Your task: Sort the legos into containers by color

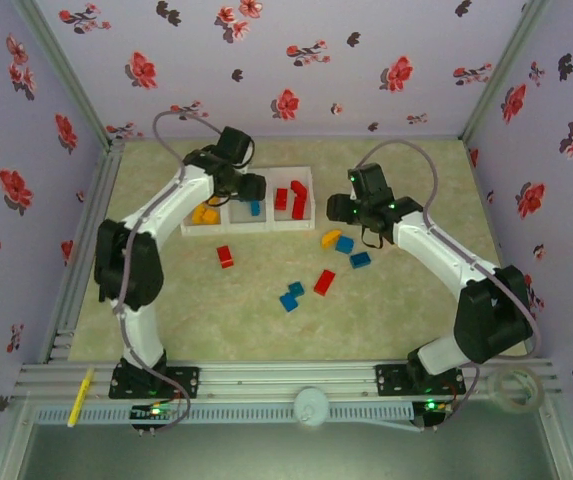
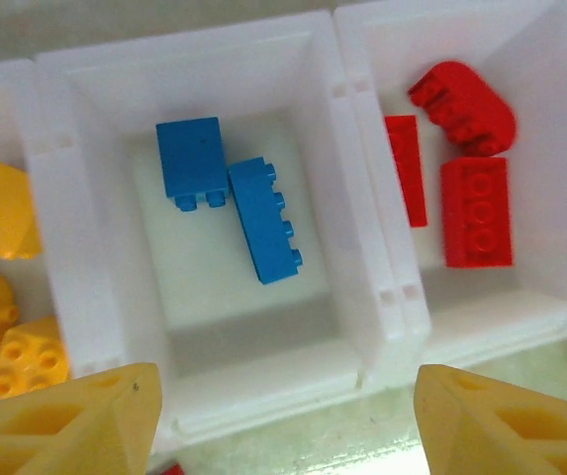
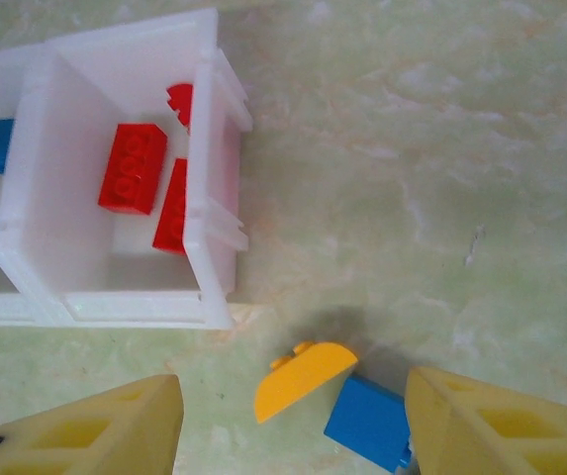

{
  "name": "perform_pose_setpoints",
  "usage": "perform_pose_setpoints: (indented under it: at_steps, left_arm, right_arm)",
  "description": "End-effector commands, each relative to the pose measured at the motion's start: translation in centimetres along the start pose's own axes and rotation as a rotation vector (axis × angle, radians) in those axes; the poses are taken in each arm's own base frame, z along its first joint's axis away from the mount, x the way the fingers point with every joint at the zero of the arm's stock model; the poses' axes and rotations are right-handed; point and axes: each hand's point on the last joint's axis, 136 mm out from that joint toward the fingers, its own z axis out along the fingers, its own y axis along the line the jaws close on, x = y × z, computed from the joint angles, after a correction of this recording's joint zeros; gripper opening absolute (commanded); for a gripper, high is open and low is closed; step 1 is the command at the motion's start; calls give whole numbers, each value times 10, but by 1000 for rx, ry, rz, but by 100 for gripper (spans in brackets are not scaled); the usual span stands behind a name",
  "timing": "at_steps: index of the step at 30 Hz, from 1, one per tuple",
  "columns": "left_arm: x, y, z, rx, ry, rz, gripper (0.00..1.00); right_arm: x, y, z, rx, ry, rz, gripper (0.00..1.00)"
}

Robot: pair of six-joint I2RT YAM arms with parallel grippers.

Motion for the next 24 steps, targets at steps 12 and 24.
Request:
perform_pose_setpoints:
  at_steps: [12, 24]
  left_arm:
    - [53, -21, -95, 143, -261, 160, 70]
    - [91, -45, -139, 343, -388, 257, 73]
  right_arm:
    - [47, -29, 5, 86, 75, -15, 62]
    - [93, -54, 12, 180, 177, -19, 63]
